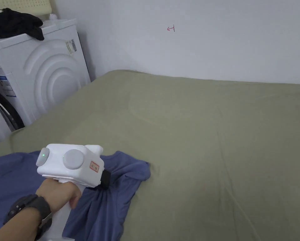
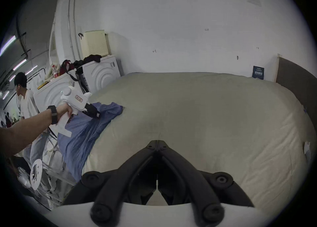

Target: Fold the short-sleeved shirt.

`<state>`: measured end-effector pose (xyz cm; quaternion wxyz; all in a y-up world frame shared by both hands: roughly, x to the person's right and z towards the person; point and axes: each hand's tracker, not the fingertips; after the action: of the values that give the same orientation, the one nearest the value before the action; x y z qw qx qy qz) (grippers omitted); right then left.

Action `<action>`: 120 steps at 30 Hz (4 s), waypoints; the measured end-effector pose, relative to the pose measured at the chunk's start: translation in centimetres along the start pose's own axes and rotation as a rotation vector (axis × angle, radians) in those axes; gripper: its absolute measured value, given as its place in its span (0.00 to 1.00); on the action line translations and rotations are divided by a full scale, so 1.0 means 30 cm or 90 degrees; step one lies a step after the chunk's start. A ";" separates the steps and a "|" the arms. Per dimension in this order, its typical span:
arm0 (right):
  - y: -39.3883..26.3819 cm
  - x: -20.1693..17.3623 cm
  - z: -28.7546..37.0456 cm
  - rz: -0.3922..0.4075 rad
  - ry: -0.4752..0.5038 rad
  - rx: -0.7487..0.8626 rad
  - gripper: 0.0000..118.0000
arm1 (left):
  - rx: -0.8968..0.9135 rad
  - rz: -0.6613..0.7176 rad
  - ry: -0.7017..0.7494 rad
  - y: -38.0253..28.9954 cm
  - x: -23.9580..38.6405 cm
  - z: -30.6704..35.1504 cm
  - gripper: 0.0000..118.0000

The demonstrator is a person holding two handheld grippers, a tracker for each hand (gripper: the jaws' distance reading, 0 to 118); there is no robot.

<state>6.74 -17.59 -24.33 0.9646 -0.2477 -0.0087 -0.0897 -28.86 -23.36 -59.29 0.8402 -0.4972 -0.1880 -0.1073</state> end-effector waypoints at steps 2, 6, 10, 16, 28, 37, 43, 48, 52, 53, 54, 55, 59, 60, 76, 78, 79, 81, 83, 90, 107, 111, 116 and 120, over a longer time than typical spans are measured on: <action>-0.003 0.011 0.019 -0.005 -0.005 0.004 0.02 | 0.004 0.011 -0.031 0.039 -0.015 0.023 0.01; -0.005 0.053 0.049 -0.028 -0.007 0.013 0.02 | 0.038 -0.024 -0.056 0.120 0.081 0.090 0.01; -0.016 0.095 0.075 -0.043 -0.020 0.018 0.02 | 0.072 -0.012 -0.139 0.264 0.249 0.146 0.01; -0.019 0.161 0.153 -0.061 -0.042 0.025 0.02 | 0.106 -0.172 -0.240 0.514 0.761 0.158 0.01; 0.007 0.345 0.375 -0.086 -0.165 0.079 0.02 | 0.057 -0.406 -0.540 0.598 1.756 0.105 0.01; -0.027 0.418 0.452 -0.112 -0.219 0.081 0.02 | -0.051 -0.495 -0.466 0.367 2.041 -0.136 0.04; -0.043 0.405 0.466 -0.107 -0.206 0.076 0.02 | 0.058 -0.305 -0.493 0.408 1.889 -0.018 1.00; -0.039 0.409 0.449 -0.109 -0.193 0.068 0.02 | 0.183 -0.284 -0.397 0.355 1.499 0.243 1.00; -0.016 0.436 0.422 -0.085 -0.212 0.067 0.02 | 0.340 -0.239 -0.216 0.116 1.170 0.453 1.00; -0.006 0.440 0.411 -0.085 -0.216 0.066 0.02 | 0.351 -0.215 -0.172 0.038 1.094 0.493 1.00; 0.004 0.442 0.399 -0.086 -0.221 0.068 0.02 | 0.368 -0.186 -0.131 -0.029 1.035 0.527 0.99; 0.012 0.439 0.390 -0.088 -0.225 0.072 0.02 | 0.385 -0.158 -0.102 -0.111 0.985 0.564 0.99; 0.032 0.397 0.369 -0.079 -0.212 0.101 0.02 | 0.406 -0.058 -0.086 -0.408 0.849 0.675 0.23; 0.036 0.378 0.366 -0.067 -0.212 0.100 0.02 | 0.411 -0.042 -0.074 -0.479 0.832 0.697 0.00; -0.046 0.297 0.331 -0.045 -0.178 0.045 0.02 | 0.258 0.060 -0.051 -0.519 0.598 0.440 0.00; -0.035 0.314 0.313 -0.048 -0.179 0.043 0.02 | 0.247 0.075 -0.040 -0.410 0.528 0.384 0.00; -0.029 0.323 0.303 -0.049 -0.180 0.043 0.02 | 0.247 0.086 -0.045 -0.345 0.501 0.353 0.00; -0.014 0.339 0.281 -0.051 -0.183 0.033 0.02 | 0.223 0.044 -0.101 -0.193 0.457 0.278 0.00; -0.009 0.355 0.269 -0.050 -0.184 0.032 0.02 | 0.179 -0.008 -0.082 -0.071 0.407 0.214 0.04; -0.012 0.411 0.216 -0.056 -0.181 0.012 0.02 | 0.038 -0.025 -0.039 0.139 0.311 -0.096 1.00; 0.009 0.498 0.243 -0.075 -0.174 0.018 0.02 | 0.143 0.000 -0.064 0.009 0.437 -0.137 0.00; 0.057 0.625 0.255 -0.083 -0.220 0.021 0.02 | 0.161 -0.018 -0.092 0.014 0.506 -0.057 0.00; 0.134 0.851 0.177 -0.079 -0.315 -0.005 0.02 | 0.179 -0.037 -0.114 0.013 0.536 0.004 0.00; 0.154 0.977 0.089 -0.086 -0.363 -0.089 0.02 | 0.193 -0.054 -0.131 0.025 0.512 0.051 0.00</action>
<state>36.46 -17.28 -22.39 0.8958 -0.3277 -0.2892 -0.0809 -14.98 -21.55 -52.72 0.8767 -0.3645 -0.3078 -0.0618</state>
